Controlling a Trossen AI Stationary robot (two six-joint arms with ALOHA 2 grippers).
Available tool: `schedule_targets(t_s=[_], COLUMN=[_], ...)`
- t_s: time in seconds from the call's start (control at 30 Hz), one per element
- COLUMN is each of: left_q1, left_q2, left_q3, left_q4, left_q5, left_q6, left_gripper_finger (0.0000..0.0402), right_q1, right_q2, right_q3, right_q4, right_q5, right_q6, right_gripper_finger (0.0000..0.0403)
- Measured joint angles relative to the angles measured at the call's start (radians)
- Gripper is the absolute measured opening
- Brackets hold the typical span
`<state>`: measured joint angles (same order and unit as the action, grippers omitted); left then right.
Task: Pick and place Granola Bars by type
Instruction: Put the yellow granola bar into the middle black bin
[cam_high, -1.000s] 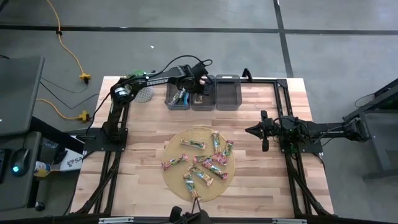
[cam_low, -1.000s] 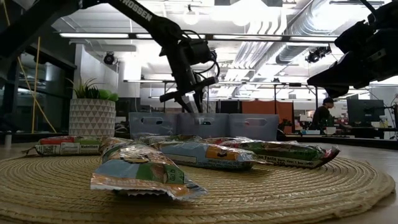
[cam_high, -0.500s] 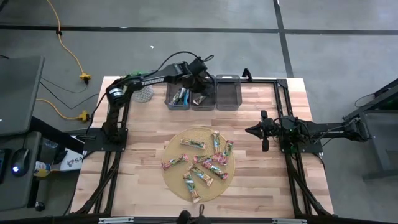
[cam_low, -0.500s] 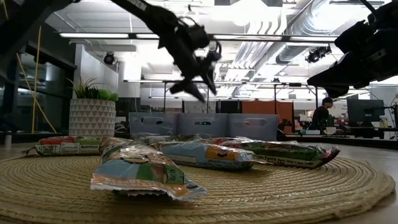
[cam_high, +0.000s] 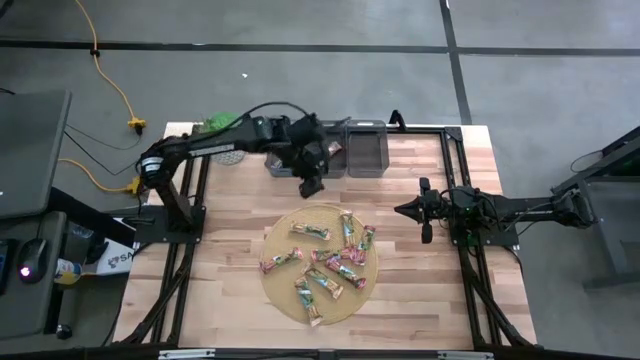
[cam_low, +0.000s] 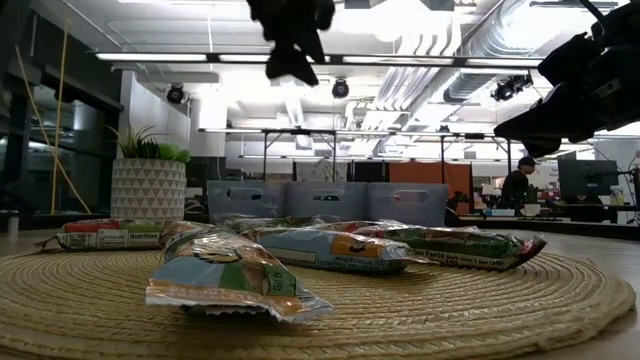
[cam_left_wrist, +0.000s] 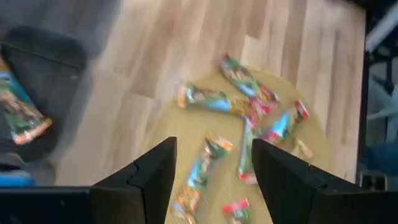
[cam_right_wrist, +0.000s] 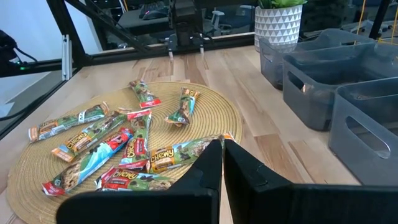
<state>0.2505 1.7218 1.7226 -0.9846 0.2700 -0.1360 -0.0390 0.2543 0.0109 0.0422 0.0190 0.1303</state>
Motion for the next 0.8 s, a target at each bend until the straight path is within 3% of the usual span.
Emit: schedule_targets(t_s=[0.47, 0.63, 0.8], left_q1=[-0.301, -0.360, -0.376], left_q2=[-0.019, -0.019, -0.019], left_q3=[-0.064, -0.150, -0.259], left_q4=[-0.022, 0.053, 0.163], left_q5=[-0.423, -0.435, -0.381], left_q6=[-0.032, -0.099, -0.137], left_gripper_finger=[0.0205, 0.0205, 0.0205], right_q1=[0.000, 0.000, 0.000], right_q2=[0.000, 0.000, 0.000], right_q3=[0.000, 0.000, 0.000], right_q4=[0.000, 0.000, 0.000], right_q5=[0.000, 0.000, 0.000], right_q6=[0.000, 0.000, 0.000], right_gripper_finger=[0.0000, 0.0000, 0.0000])
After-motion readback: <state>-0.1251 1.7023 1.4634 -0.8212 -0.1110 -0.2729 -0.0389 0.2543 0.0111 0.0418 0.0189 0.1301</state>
